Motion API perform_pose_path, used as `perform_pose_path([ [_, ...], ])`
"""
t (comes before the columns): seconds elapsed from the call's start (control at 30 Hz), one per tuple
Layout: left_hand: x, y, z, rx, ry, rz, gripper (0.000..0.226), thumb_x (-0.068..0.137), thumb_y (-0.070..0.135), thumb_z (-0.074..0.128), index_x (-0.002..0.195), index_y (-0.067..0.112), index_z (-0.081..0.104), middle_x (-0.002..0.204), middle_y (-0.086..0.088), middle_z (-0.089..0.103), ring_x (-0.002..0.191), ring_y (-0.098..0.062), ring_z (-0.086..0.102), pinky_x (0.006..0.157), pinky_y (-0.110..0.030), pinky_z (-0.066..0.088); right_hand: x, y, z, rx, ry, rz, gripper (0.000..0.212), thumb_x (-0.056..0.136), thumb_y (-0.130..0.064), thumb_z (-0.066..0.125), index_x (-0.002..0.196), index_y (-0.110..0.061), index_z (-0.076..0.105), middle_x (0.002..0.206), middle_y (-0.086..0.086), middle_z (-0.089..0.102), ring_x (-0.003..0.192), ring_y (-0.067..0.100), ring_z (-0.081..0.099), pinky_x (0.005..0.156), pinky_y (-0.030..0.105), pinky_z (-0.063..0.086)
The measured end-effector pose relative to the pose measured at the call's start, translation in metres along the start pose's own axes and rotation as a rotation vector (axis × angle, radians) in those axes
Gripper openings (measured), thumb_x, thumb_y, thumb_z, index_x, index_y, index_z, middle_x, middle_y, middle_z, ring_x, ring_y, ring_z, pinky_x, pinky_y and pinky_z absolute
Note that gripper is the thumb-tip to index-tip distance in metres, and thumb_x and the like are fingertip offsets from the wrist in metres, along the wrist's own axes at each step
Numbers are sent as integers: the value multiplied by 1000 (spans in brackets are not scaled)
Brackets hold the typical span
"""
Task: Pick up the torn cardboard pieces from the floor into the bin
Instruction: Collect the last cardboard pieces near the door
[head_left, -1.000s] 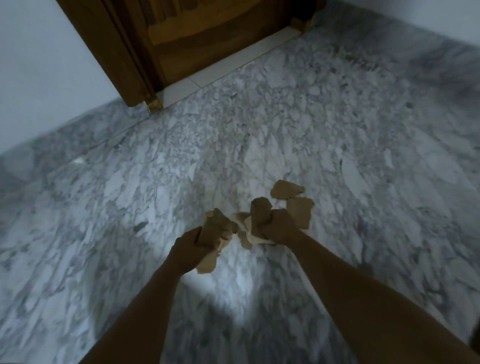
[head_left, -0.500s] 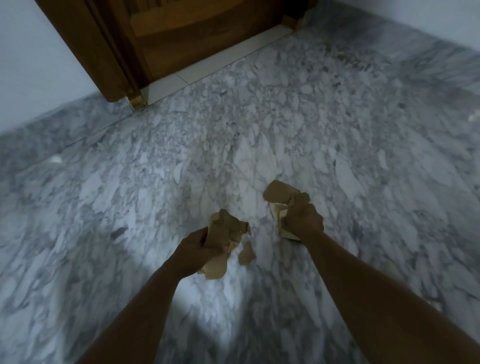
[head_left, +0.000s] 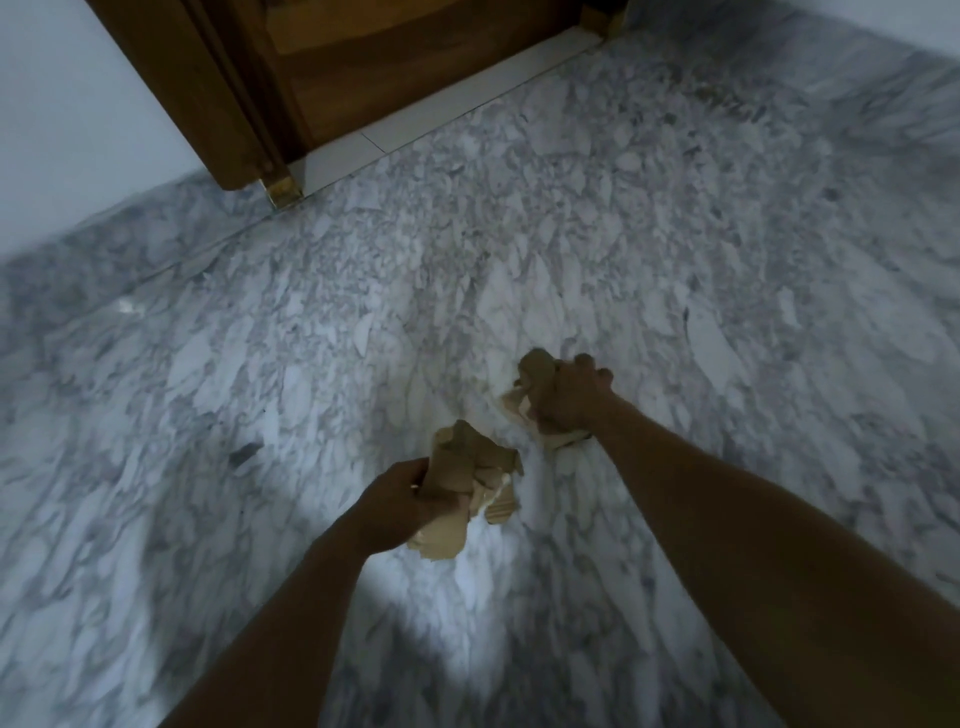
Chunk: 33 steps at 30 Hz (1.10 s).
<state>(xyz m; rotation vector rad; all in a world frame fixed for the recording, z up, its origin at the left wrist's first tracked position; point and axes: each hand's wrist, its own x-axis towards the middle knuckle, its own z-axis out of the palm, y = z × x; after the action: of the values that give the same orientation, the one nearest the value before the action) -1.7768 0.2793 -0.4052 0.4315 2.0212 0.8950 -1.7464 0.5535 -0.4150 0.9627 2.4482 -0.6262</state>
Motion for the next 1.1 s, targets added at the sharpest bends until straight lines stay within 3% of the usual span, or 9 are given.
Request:
perform_pose_path([
  [0.13, 4, 1, 7, 46, 41, 25, 29, 77, 44, 73, 104, 35, 68, 93, 10, 74, 84, -4, 70, 69, -25, 54, -3, 1, 23, 87, 80, -58, 75, 79, -41, 76, 137, -20, 33, 136, 10, 46, 125, 36, 46, 100, 50, 45],
  [0.23, 2, 0, -9, -30, 197, 1, 37, 71, 52, 69, 101, 32, 67, 88, 4, 75, 80, -14, 73, 69, -39, 61, -13, 13, 20, 296, 63, 1, 74, 76, -33, 80, 132, -16, 34, 124, 13, 59, 112, 34, 60, 94, 44, 50],
  [0.4, -8, -9, -38, -2, 261, -65, 44, 69, 54, 67, 101, 23, 67, 82, -1, 75, 77, -20, 72, 75, -46, 60, -24, 23, -4, 215, -86, -48, 56, 76, -45, 79, 115, -8, 66, 110, 12, 70, 97, 25, 67, 81, 33, 55],
  [0.5, -11, -11, -42, -18, 237, -56, 53, 63, 59, 67, 102, 24, 68, 82, 2, 75, 77, -16, 72, 76, -45, 60, -22, 3, -13, 214, -131, -146, 81, 54, -65, 81, 114, -12, 70, 115, 11, 68, 103, 24, 65, 93, 37, 55],
  [0.6, -11, -17, -36, -52, 235, -43, 50, 61, 62, 67, 99, 29, 68, 82, 5, 76, 79, -14, 73, 78, -43, 60, -10, -23, 2, 75, -146, -223, 93, 57, -70, 76, 132, -17, 60, 139, 11, 54, 137, 32, 42, 115, 43, 33],
  [0.7, -11, -28, -34, -61, 228, -29, 49, 63, 63, 68, 100, 31, 68, 85, 6, 76, 80, -13, 73, 76, -42, 61, 7, -42, 31, -63, -128, -294, 95, 66, -71, 64, 143, -17, 47, 152, 5, 39, 150, 32, 15, 120, 51, 18],
  [0.83, -16, -35, -38, -56, 259, -29, 50, 66, 61, 69, 106, 31, 67, 88, 7, 75, 81, -11, 71, 73, -36, 60, -2, -55, 41, -102, 40, -246, 64, 81, -46, 72, 132, -14, 51, 137, 6, 44, 127, 34, 43, 103, 47, 43],
  [0.93, -23, -35, -37, -93, 269, -36, 41, 74, 51, 74, 107, 28, 67, 87, 5, 75, 77, -12, 72, 64, -29, 56, -16, -57, 39, -28, 159, -221, 45, 91, -31, 64, 127, -10, 47, 124, 13, 53, 114, 35, 57, 91, 43, 47],
  [1.1, -34, -25, -50, -114, 275, -14, 31, 81, 42, 76, 105, 25, 67, 84, -2, 75, 66, -20, 71, 54, -31, 55, -48, -48, 18, 310, -21, -335, 70, 82, -27, 78, 133, -12, 34, 90, 7, 60, 81, 28, 62, 67, 34, 45],
])
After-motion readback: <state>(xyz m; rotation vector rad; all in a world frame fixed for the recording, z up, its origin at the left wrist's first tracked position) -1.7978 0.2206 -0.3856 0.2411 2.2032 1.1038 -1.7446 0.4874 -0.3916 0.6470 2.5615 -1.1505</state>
